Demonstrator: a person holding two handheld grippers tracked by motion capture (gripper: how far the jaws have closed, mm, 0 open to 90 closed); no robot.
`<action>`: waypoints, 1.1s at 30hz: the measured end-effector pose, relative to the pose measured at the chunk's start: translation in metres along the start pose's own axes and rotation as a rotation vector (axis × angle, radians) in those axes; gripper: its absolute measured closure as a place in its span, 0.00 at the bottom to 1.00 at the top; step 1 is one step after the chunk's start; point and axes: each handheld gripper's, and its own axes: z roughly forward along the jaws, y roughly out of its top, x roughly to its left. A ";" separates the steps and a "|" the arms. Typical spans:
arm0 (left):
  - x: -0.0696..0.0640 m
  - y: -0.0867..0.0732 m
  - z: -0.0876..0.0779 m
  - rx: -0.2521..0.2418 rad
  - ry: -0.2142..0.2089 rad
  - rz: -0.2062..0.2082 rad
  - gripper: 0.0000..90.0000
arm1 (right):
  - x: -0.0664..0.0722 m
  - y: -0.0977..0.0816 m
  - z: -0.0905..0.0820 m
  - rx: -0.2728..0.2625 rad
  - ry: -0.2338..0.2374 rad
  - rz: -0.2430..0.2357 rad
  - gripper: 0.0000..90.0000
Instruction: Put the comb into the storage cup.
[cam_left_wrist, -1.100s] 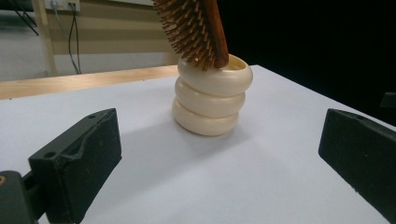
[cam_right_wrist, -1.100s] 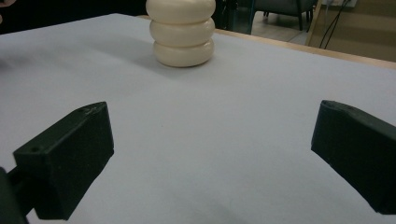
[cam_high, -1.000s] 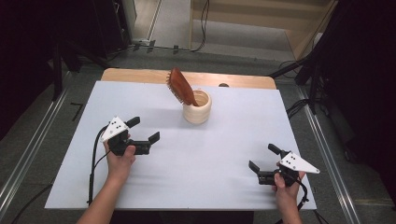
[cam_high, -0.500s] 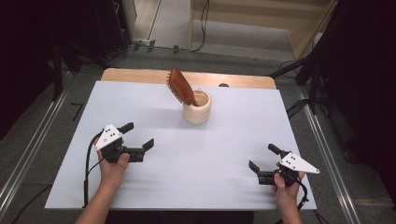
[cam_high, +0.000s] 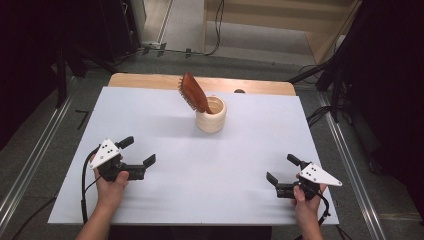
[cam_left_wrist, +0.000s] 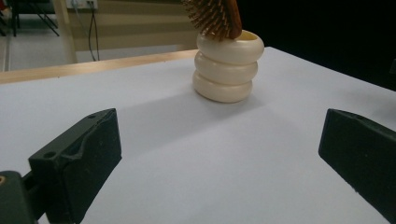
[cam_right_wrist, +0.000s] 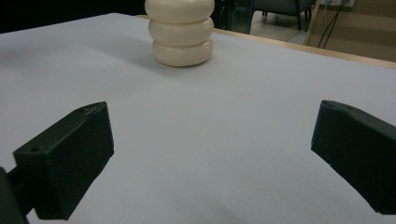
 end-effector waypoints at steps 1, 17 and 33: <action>0.000 -0.001 -0.002 0.000 0.001 0.001 0.00 | 0.000 0.000 0.000 0.001 -0.001 0.001 0.00; 0.006 -0.012 -0.027 0.012 0.035 0.014 0.00 | 0.000 0.000 0.000 -0.001 -0.003 0.001 0.00; 0.010 -0.021 -0.049 0.026 0.070 0.032 0.00 | 0.000 0.000 0.000 -0.003 -0.005 0.001 0.00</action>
